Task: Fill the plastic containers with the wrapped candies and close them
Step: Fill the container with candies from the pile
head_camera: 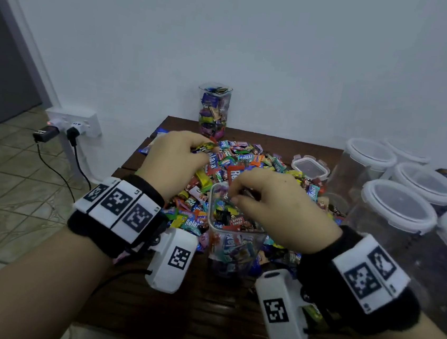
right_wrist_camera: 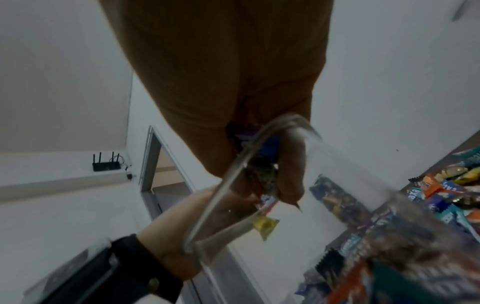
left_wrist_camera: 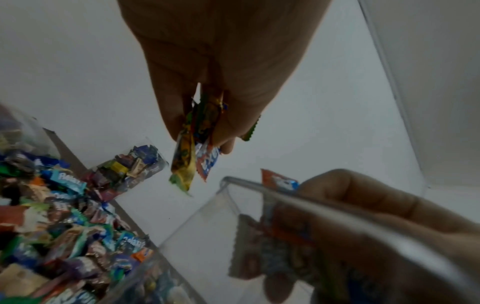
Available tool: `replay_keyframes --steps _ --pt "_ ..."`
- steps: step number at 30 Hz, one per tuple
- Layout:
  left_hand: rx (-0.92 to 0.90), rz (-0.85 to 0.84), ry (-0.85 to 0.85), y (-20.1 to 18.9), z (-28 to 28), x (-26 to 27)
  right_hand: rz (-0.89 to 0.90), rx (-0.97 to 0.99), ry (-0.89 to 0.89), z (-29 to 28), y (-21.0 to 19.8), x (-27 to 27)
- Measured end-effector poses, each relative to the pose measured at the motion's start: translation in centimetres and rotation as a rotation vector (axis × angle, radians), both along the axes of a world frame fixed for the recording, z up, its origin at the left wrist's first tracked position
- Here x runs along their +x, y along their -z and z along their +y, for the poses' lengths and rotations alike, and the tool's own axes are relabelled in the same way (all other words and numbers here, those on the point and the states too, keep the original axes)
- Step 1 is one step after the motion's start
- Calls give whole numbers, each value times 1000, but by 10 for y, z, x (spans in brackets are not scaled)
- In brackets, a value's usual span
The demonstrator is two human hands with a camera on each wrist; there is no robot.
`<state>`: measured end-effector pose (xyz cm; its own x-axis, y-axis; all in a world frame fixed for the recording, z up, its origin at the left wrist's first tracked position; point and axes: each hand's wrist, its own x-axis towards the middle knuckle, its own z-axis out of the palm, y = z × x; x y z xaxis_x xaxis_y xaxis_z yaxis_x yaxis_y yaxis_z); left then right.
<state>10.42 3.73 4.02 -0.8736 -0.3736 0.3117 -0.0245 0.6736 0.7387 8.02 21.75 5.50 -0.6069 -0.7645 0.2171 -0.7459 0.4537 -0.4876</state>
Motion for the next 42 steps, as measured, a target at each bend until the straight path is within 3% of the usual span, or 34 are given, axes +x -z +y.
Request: replay_keyframes --steps 6,12,17,21,30,39,42 --pt "77 98 49 -14 6 7 29 40 -36 2 4 5" --pt "163 162 113 -25 17 12 14 -191 44 12 14 8" --pt "218 145 234 -30 25 17 -433 -291 130 31 38 5" --pt "233 56 360 -30 31 21 -624 -299 79 32 57 3" --pt "58 -225 516 -14 40 24 -659 -345 77 28 61 4" --pt "-24 -198 518 -13 44 28 -640 -375 55 29 61 5" --pt "-49 -118 488 -15 46 31 -650 -366 59 29 61 5"
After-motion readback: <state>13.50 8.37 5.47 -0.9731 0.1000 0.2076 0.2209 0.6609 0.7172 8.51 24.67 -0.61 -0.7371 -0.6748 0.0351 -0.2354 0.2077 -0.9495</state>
